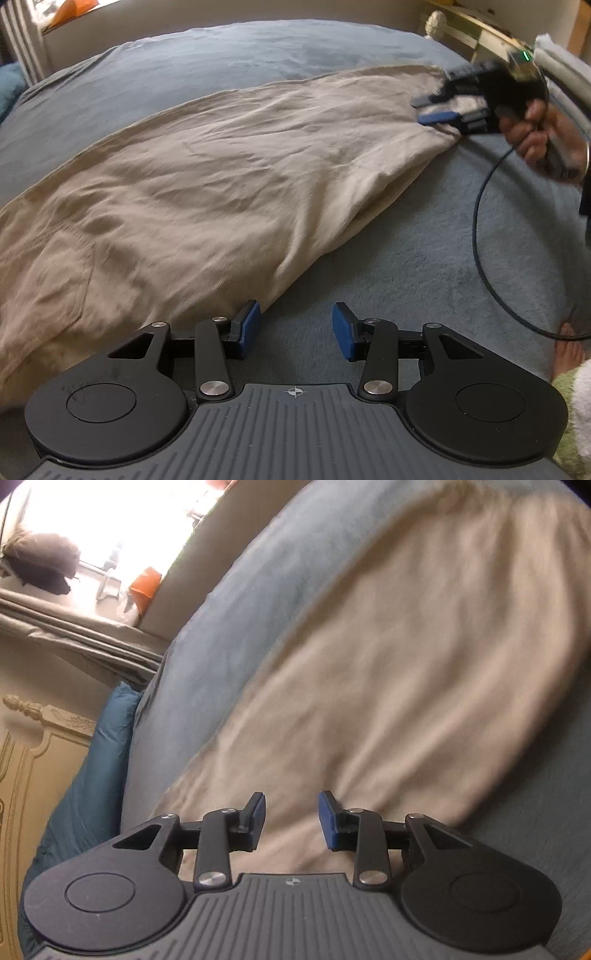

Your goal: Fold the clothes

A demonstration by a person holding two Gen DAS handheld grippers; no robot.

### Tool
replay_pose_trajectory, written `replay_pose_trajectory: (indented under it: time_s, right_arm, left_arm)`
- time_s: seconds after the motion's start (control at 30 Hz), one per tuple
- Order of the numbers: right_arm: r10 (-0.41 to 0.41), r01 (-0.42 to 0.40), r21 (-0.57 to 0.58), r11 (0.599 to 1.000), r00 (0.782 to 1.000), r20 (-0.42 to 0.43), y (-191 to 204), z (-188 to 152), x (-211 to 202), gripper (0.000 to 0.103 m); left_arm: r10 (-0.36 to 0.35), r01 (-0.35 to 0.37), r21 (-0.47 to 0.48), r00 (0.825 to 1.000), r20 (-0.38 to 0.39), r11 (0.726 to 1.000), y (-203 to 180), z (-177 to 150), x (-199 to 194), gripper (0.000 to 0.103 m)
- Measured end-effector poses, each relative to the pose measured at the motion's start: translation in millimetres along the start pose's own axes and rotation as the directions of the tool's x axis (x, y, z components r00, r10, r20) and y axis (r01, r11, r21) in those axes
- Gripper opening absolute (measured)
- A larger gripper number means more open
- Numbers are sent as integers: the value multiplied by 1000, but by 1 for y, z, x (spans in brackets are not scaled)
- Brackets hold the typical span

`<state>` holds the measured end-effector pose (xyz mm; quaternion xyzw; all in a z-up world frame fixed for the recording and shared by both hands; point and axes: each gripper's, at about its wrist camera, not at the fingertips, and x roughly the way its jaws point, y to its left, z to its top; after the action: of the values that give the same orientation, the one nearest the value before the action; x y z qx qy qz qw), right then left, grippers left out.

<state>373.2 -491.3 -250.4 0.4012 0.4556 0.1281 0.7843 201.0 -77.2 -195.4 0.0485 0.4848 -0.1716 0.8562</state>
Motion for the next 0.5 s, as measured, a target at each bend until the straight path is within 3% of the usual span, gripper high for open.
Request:
replay_pose_trajectory:
  time_s: [0.07,0.13,0.2,0.27,0.37,0.43,0.5]
  right_arm:
    - [8,-11,68,998,999,47,-22,1,-17,24]
    - [-50,30,155,987,991,126,-43,6,-43,23]
    - [-116,67,219,973,969,220,-51,0,-77,28]
    - [-150,104,177,979,952,267,-32,-4,-85,28]
    - [-34,27,39,999,977,209,21,-17,-58,30]
    - [39,-32,-76,997,995,88,65,-33,-20,31]
    - [106,-114,-158,981,993,-54,107,-54,20,31]
  left_arm:
    - [7,-7,-31,1000,-6,1000,7,-11,-12,43]
    - [15,-16,-78,1000,-14,997,18,-22,-25,44]
    - [20,-22,-150,1000,-17,988,33,-34,-35,44]
    - [32,-33,-220,999,-9,975,44,-41,-40,44]
    - [50,-45,-305,999,7,951,58,-43,-44,44]
    - [54,-44,-348,998,19,936,62,-41,-49,44]
    - [56,-43,-381,998,22,924,65,-41,-55,44]
